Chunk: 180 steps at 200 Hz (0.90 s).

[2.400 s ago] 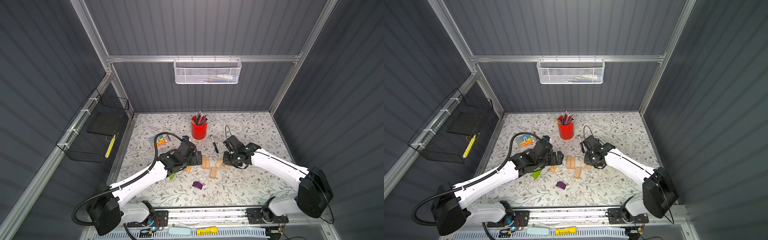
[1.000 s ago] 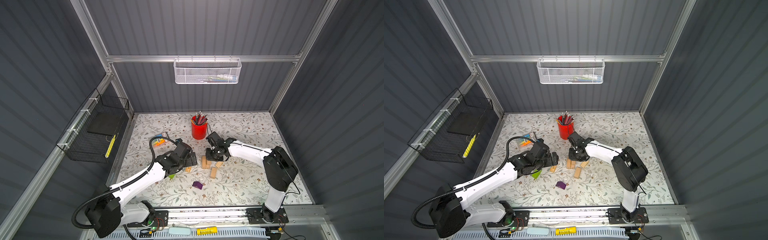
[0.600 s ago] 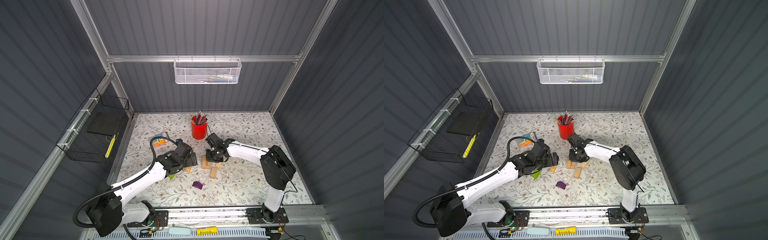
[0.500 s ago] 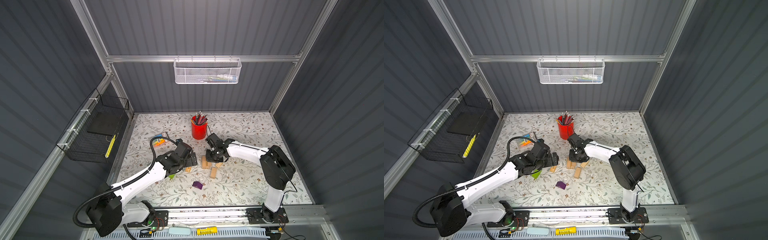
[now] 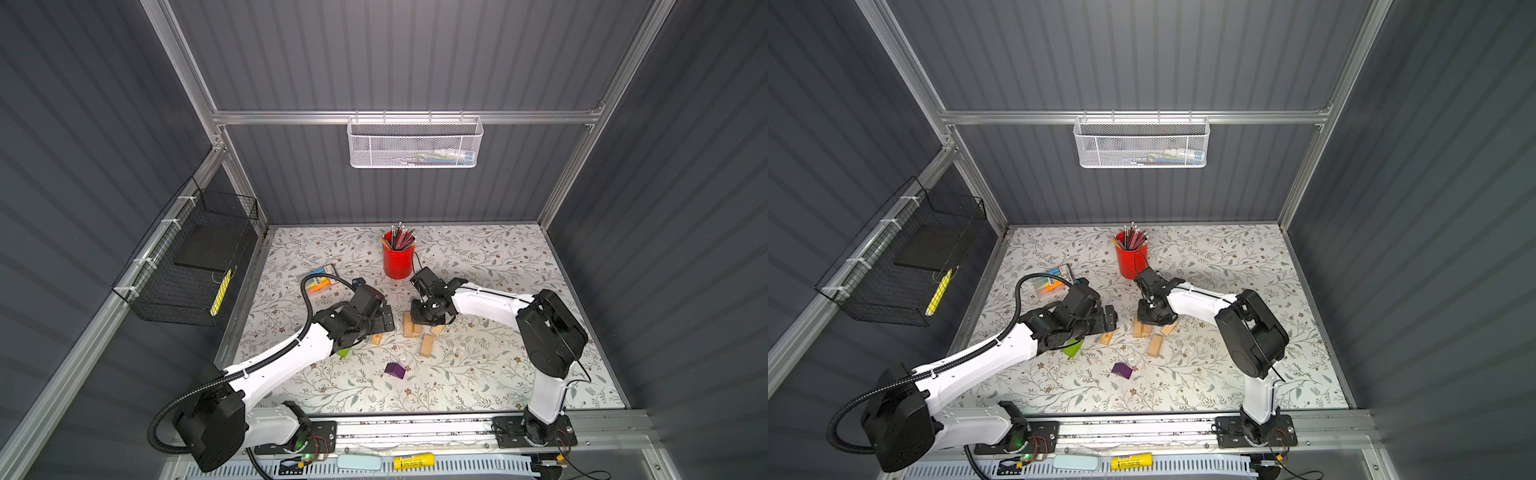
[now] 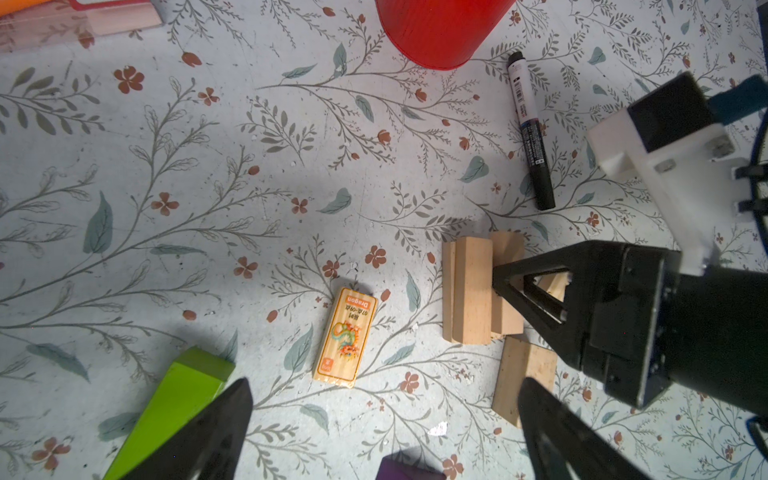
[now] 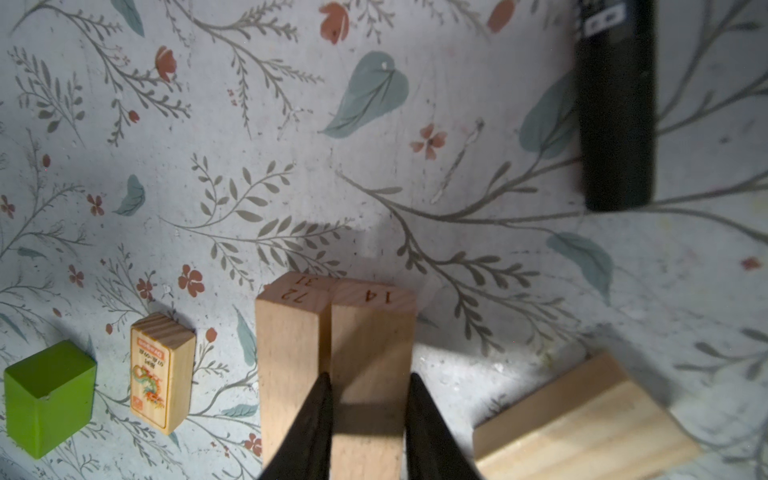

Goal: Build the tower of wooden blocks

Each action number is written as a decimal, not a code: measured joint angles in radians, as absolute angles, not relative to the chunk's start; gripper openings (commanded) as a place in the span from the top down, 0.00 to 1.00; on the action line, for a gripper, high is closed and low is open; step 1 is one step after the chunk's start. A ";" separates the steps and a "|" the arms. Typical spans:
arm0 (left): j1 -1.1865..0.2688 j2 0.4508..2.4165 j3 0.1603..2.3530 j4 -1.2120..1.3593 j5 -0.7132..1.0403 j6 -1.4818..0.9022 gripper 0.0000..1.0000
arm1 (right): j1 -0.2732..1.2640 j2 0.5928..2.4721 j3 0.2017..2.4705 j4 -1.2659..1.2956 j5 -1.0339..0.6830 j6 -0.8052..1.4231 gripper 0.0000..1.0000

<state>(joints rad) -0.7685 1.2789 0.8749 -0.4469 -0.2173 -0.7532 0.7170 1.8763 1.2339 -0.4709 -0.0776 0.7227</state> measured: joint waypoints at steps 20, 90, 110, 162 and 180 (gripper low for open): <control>-0.765 1.279 0.875 -0.447 -0.217 -0.753 0.00 | 0.717 1.876 1.234 -0.471 -0.080 0.725 0.68; -0.764 1.279 0.875 -0.447 -0.217 -0.753 0.00 | 0.717 1.873 1.234 -0.472 -0.083 0.729 0.65; -0.764 1.279 0.875 -0.447 -0.217 -0.753 0.00 | 0.717 1.869 1.234 -0.474 -0.083 0.730 0.65; -0.764 1.279 0.875 -0.446 -0.213 -0.753 0.01 | 0.717 1.811 1.229 -0.493 -0.082 0.730 0.65; -0.762 1.281 0.875 -0.437 -0.205 -0.753 0.01 | 0.714 1.772 1.207 -0.491 -0.088 0.730 0.65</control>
